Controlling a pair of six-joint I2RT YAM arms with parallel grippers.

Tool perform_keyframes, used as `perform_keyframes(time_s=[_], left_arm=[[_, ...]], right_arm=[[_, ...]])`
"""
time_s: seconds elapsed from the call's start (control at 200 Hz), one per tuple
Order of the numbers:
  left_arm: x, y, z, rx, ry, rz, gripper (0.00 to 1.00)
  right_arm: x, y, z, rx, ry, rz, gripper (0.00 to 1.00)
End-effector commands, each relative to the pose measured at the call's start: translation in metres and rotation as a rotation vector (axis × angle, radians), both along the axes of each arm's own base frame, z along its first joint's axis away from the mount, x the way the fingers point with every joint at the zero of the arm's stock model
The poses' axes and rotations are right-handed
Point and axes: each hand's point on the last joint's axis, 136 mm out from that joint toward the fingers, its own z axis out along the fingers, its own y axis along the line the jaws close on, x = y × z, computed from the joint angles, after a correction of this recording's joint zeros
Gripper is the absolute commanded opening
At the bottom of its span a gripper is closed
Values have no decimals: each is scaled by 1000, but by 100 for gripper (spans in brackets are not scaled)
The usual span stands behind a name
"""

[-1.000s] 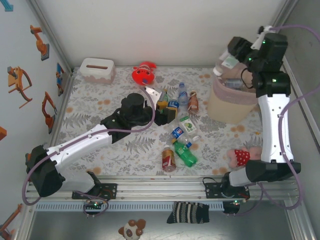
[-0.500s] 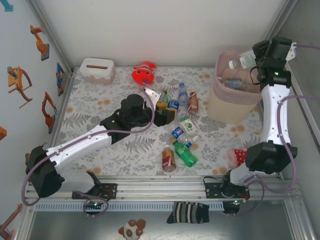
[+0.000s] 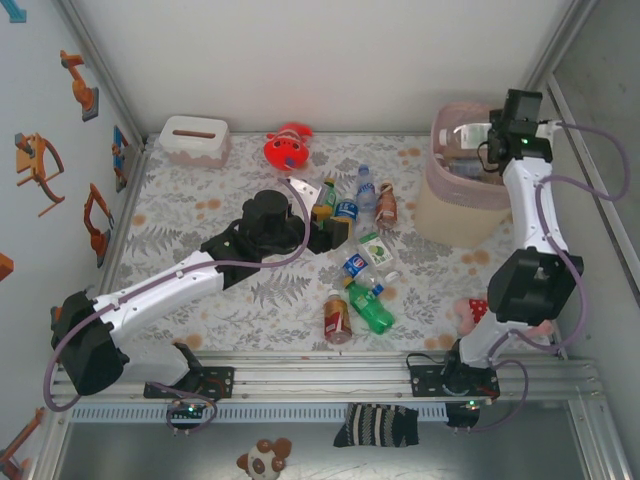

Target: Put the plastic bottles in the bin

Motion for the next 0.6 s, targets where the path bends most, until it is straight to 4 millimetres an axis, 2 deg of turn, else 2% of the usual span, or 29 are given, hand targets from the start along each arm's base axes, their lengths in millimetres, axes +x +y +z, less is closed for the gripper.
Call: perform_keyframes(time_s=[0.0,0.215,0.33,0.436,0.551,0.596], left_arm=[[-2,3,9,-10,-29,6,65],[0,8,8,6,-42,28,66],[2,10,9,10,-50,39,66],[1,11,8,11,-51,40,66],[2,12,8,19,-53,45,66],[4,14,7,28,-54,58,66]], right_arm=[[5,-3,-13,76,-16,-111,57],[17,-2,-38,108,16,-127,62],[18,-2,-45,107,35,-131,73],[11,-5,-36,76,57,-134,86],[-4,-11,-22,37,79,-156,93],[-11,-13,-10,14,76,-159,94]])
